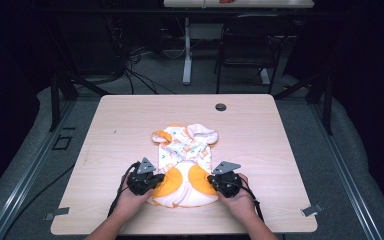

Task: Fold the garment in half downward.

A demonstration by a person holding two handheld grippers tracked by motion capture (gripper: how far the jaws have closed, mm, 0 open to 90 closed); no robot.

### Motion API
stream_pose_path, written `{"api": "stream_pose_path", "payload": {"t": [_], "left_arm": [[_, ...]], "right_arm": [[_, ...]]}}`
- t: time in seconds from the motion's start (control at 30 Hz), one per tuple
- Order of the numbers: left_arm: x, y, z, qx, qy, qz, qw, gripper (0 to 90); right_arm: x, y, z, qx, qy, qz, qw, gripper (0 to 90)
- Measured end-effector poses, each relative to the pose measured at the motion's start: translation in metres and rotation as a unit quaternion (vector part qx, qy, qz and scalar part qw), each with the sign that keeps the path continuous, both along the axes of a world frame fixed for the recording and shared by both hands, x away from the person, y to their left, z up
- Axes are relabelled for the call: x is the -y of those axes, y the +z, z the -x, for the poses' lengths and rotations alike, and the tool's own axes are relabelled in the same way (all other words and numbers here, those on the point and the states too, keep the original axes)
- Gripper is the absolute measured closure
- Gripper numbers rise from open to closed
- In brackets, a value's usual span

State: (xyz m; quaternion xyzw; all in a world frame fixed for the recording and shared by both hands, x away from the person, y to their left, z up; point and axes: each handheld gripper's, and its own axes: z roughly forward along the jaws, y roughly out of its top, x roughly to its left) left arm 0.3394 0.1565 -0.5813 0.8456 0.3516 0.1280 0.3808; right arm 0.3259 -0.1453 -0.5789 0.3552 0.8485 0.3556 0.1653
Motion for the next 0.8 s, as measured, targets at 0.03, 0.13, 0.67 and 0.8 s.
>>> {"api": "stream_pose_path", "payload": {"t": [0.03, 0.13, 0.67, 0.8], "left_arm": [[0.000, 0.000, 0.001, 0.002, -0.002, -0.003, 1.0000, 89.4], [-0.002, 0.000, 0.004, 0.002, -0.010, -0.006, 0.9999, 89.4], [-0.011, 0.003, 0.031, -0.018, -0.032, -0.013, 0.9992, 89.4], [-0.012, 0.004, 0.039, -0.019, -0.041, -0.018, 0.9988, 89.4]], "right_arm": [[0.000, 0.000, 0.000, 0.000, -0.001, -0.002, 1.0000, 88.6], [0.002, -0.002, 0.003, -0.003, -0.002, -0.016, 0.9999, 88.7], [-0.006, 0.006, 0.025, -0.040, 0.051, 0.014, 0.9978, 88.8], [-0.007, 0.006, 0.033, -0.042, 0.061, 0.017, 0.9971, 88.9]]}}
